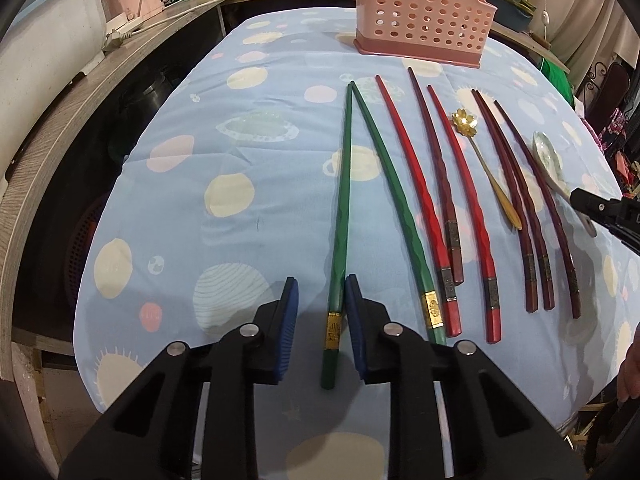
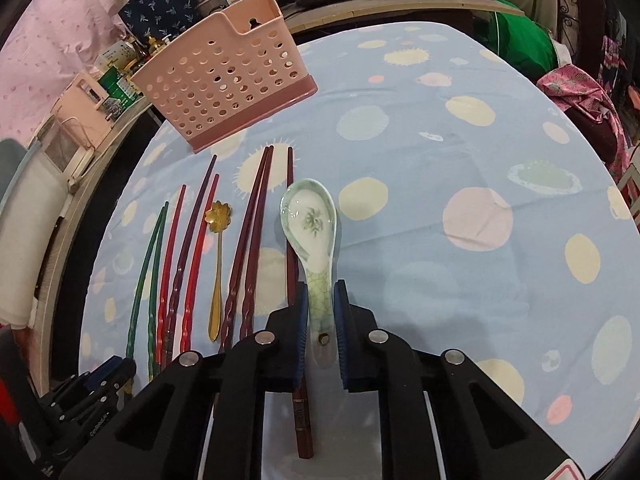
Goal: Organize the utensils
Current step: 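Grasp a green chopstick with the left tool while the right tool grasps the white ceramic spoon, then lift the green chopstick and white spoon into the pink caddy and open both tools, then move both open tools back down over the remaining chopsticks, then grasp the other green chopstick with the left tool while the right tool grasps a dark-brown chopstick, then carry both chopsticks up into the pink caddy and open both tools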
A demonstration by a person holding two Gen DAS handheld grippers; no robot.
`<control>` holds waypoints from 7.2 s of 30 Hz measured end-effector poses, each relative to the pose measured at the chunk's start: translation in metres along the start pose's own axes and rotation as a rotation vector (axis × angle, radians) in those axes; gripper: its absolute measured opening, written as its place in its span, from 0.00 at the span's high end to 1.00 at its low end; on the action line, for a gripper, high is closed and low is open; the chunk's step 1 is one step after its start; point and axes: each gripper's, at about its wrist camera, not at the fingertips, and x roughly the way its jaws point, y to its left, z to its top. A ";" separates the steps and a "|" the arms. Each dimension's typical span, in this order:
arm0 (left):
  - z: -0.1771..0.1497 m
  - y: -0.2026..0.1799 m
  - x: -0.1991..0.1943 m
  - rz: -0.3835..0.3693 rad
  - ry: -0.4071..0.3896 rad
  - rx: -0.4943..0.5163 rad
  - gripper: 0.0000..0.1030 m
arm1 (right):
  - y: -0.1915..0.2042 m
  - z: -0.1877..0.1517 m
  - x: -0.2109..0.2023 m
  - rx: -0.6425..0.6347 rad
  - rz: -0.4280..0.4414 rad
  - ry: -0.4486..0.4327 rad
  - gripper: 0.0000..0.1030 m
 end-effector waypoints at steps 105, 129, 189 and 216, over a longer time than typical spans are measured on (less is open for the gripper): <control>0.285 -0.004 -0.101 -0.180 -0.552 -0.092 0.95 | 0.049 0.225 0.020 -0.088 0.010 -0.338 0.76; 0.184 0.023 -0.016 -0.135 -0.281 -0.144 0.74 | 0.036 0.151 -0.012 -0.130 -0.015 -0.313 0.72; -0.035 -0.023 -0.017 -0.152 -0.091 0.047 0.93 | 0.021 -0.081 -0.025 -0.253 -0.105 -0.096 0.80; 0.077 0.012 -0.124 -0.206 -0.324 -0.072 0.93 | 0.034 0.015 -0.126 -0.187 0.034 -0.330 0.93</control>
